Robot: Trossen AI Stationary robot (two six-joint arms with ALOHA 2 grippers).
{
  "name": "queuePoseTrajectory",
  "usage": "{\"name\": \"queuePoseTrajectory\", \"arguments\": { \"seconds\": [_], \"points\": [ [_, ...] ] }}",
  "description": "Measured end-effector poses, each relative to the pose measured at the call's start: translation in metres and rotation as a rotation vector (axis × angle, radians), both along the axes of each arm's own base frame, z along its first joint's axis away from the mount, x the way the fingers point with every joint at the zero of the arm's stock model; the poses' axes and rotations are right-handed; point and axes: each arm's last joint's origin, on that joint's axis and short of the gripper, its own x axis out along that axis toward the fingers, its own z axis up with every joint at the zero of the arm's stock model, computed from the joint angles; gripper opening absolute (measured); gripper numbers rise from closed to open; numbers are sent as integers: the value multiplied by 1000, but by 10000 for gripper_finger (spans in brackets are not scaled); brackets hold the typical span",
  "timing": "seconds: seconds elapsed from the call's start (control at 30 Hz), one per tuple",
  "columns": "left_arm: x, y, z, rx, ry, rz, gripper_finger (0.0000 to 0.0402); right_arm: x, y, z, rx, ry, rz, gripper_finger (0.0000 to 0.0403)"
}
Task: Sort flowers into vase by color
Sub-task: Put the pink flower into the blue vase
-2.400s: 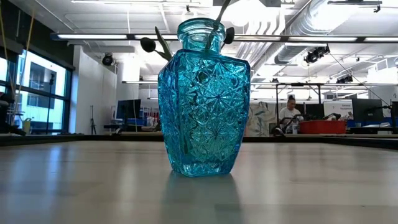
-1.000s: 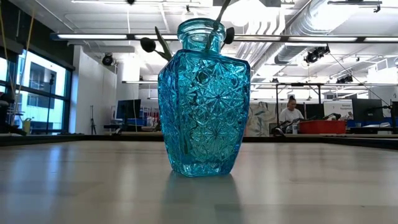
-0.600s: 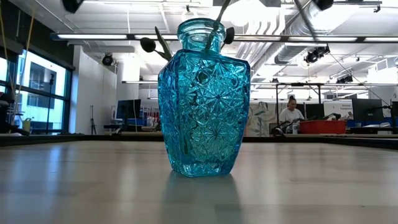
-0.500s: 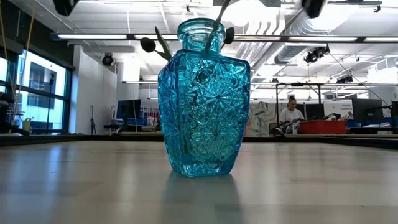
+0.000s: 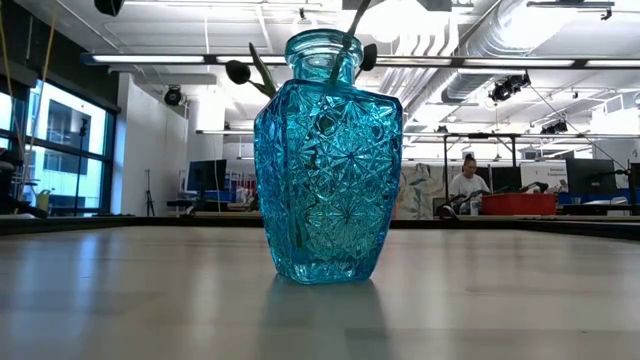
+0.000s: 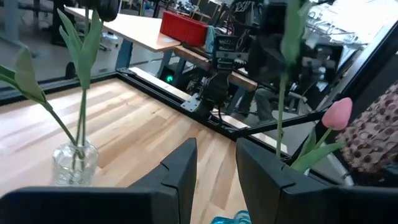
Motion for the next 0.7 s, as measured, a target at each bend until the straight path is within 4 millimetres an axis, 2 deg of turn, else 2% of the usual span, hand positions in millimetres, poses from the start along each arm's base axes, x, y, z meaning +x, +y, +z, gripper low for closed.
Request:
{"name": "queuePoseTrajectory", "arguments": {
  "seconds": [0.17,0.37,0.7],
  "points": [
    [0,0,0,-29,-8,-6,98,17,8,2,-79,90,-5,0],
    [0,0,1,-25,-11,-7,98,34,8,1,-124,101,-35,0],
    [0,0,1,-20,-9,-8,98,36,8,-5,-142,149,-29,0]
  ]
}}
